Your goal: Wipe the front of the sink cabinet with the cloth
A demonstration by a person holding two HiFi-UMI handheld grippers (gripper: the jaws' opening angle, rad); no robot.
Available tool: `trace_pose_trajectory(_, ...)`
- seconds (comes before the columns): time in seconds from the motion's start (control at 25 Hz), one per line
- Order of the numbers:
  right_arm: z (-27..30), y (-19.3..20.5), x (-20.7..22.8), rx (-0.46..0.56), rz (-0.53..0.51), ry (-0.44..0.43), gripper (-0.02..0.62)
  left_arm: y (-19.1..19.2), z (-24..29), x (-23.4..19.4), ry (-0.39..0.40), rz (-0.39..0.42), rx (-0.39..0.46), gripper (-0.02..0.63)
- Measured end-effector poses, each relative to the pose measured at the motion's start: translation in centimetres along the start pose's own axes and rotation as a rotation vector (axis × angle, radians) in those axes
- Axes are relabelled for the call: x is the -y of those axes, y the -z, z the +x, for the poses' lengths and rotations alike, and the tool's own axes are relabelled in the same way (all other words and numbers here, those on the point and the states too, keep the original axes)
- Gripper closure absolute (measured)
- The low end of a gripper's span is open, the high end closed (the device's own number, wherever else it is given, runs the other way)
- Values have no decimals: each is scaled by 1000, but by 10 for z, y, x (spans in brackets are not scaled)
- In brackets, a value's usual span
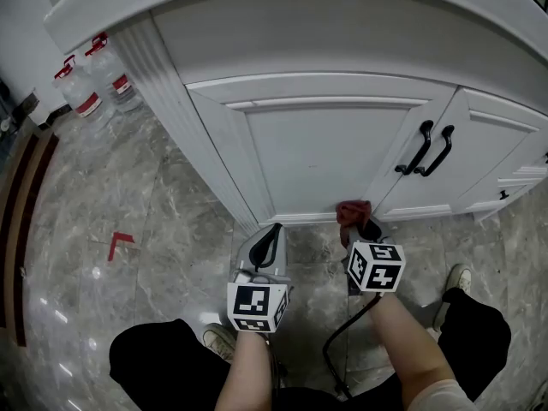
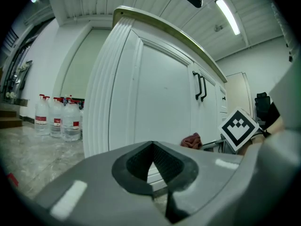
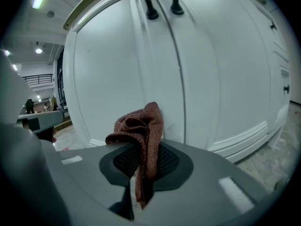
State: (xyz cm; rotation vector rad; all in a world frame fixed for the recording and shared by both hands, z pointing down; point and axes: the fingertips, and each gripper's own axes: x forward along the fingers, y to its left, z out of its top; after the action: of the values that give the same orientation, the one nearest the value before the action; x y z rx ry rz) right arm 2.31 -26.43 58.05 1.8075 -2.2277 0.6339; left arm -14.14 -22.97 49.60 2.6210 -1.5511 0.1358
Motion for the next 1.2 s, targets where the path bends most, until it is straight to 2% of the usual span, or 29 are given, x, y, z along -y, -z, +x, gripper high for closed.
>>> trace_pose_trajectory(0.12,-5,-2,10,-21,-33,6,508,1,7,12,12,5,-7,606)
trace_pose_trajectory(0.32,-27,-6,36,11,-55,63,512,-6,18,39,20,-96,61,606)
trace_pose_trajectory(0.48,-52,-25,48,84,-32,24,512,-2,27,83,84,0,28,606)
trace_pose_trajectory(0.6,-75,-55,47,180,-38,-6,512,-11,29,108,117,26,29,606)
trace_pose_trajectory(0.76,-108,-109,34,328,-133,-37,512,-53,32,123,114,40,109,606)
trace_pose_trajectory(0.92,-143,-166,11,444,-251,-98,512,-117,31,135,98,65,212,606)
trace_pose_trajectory(1.08,-173,-225,0,525,-262,-162,513,-176,22,151,85,78,312,606)
trace_pose_trajectory(1.2,-186,-265,1,560,-257,-197,514,-206,16,163,59,132,371,606)
